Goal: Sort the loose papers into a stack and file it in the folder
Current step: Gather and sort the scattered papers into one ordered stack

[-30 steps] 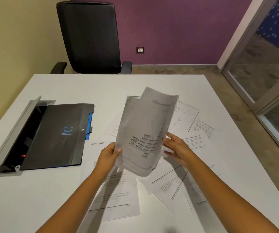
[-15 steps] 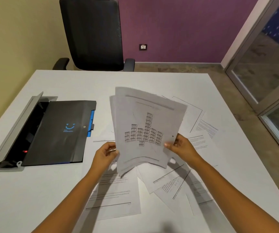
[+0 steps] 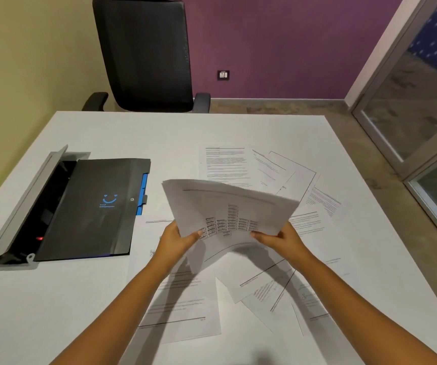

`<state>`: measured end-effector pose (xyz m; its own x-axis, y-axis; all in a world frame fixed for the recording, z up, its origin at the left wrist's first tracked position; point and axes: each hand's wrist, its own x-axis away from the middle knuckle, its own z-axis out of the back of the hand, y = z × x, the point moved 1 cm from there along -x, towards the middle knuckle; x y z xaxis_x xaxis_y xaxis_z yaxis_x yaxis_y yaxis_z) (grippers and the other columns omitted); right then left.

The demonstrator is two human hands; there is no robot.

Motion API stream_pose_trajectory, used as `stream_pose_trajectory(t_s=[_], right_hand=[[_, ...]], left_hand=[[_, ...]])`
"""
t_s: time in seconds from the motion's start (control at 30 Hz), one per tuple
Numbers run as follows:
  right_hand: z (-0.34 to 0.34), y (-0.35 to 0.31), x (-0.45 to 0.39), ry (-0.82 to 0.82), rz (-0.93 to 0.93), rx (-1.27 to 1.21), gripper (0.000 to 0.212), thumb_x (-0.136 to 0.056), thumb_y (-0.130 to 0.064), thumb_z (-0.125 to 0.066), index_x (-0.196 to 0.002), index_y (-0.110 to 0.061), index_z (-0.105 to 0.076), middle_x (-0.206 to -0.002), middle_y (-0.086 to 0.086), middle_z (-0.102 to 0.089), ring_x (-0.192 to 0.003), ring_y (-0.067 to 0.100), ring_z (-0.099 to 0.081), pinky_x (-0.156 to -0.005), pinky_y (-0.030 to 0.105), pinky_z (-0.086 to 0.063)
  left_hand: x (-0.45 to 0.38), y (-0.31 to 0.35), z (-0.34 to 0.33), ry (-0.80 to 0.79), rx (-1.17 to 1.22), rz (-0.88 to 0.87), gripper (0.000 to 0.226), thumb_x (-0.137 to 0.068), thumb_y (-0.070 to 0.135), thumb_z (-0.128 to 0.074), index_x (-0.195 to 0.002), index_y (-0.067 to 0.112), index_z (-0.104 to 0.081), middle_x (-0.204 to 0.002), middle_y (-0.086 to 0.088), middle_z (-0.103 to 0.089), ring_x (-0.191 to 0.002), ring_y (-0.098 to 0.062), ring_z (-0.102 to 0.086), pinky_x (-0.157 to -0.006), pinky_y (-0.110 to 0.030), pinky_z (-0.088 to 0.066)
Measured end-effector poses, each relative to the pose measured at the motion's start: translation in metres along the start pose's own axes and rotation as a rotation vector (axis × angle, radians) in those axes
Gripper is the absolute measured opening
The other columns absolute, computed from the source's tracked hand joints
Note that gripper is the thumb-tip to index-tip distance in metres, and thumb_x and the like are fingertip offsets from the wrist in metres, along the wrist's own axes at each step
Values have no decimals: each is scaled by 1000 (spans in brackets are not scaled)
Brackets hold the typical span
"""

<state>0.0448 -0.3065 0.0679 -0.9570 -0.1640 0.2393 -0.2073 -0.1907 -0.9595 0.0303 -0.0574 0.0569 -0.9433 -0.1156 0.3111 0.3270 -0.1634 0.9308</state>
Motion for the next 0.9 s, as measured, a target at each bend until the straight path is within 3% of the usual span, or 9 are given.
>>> stream_pose_trajectory(t_s=[0.17,0.23,0.3,0.37,0.47,0.63,0.7,0.8,0.9], right_hand=[[-8,18,-4,46,-64,150,40,-81,4,-66,-119,1,-56,-105,3,-60,-85,4,-58,-66,4,-48],[-8,21,-6,93,-58,239,29,-84,-2,-66,-112,-3,-62,-87,-12,-66,-80,2,-60,-62,4,-45],[-9,17,-6,105,-29,246,20,-83,-6,-67,-96,-22,-69,-72,-24,-68,-74,0,-62,-64,7,-45],[-14,14,-7,103,-32,203,23,-82,-10,-68,-91,-32,-67,-84,-17,-70,-82,8,-65,-71,17,-50],[-33,20,-3,36,-131,280,24,-82,-15,-68,-105,-21,-63,-95,-6,-67,-86,14,-64,-69,19,-50],[-74,55,15,-135,-313,509,21,-83,-17,-65,-102,-19,-56,-75,-11,-49,-63,2,-45,-48,5,-32],[-89,62,21,-188,-326,538,16,-83,-17,-65,-94,-20,-53,-79,-8,-53,-68,4,-49,-51,7,-35],[-106,61,22,-217,-331,527,30,-82,-16,-66,-109,-14,-56,-97,0,-59,-86,14,-55,-73,20,-45],[-115,59,19,-231,-329,525,28,-81,-17,-67,-107,-16,-57,-80,-10,-52,-77,9,-52,-66,14,-43]], left_hand=[[5,-12,-7,5,14,48,32,-87,18,-61,-117,11,-56,-110,-12,-65,-98,-28,-61,-80,-33,-49],[6,-16,-8,85,6,80,34,-92,20,-53,-120,2,-53,-116,-18,-62,-102,-31,-58,-83,-33,-47],[7,-18,-6,152,15,68,38,-94,21,-48,-125,0,-49,-122,-19,-60,-111,-34,-56,-91,-36,-46],[8,-21,0,213,9,37,41,-94,20,-48,-131,1,-46,-128,-17,-57,-118,-33,-53,-99,-38,-43],[14,-33,12,280,-4,66,39,-92,18,-52,-126,0,-48,-126,-19,-57,-108,-29,-55,-90,-33,-43],[35,-71,34,361,-174,204,31,-91,24,-54,-110,-1,-57,-111,-20,-64,-85,-23,-54,-76,-33,-46],[43,-84,43,414,-224,243,29,-91,23,-54,-106,-1,-58,-109,-20,-65,-83,-25,-55,-76,-36,-47],[52,-96,56,480,-312,308,29,-90,22,-56,-103,-3,-61,-106,-24,-64,-88,-36,-59,-80,-44,-51],[55,-100,62,572,-470,409,35,-82,20,-65,-110,0,-59,-112,-26,-58,-101,-44,-54,-84,-52,-48]])
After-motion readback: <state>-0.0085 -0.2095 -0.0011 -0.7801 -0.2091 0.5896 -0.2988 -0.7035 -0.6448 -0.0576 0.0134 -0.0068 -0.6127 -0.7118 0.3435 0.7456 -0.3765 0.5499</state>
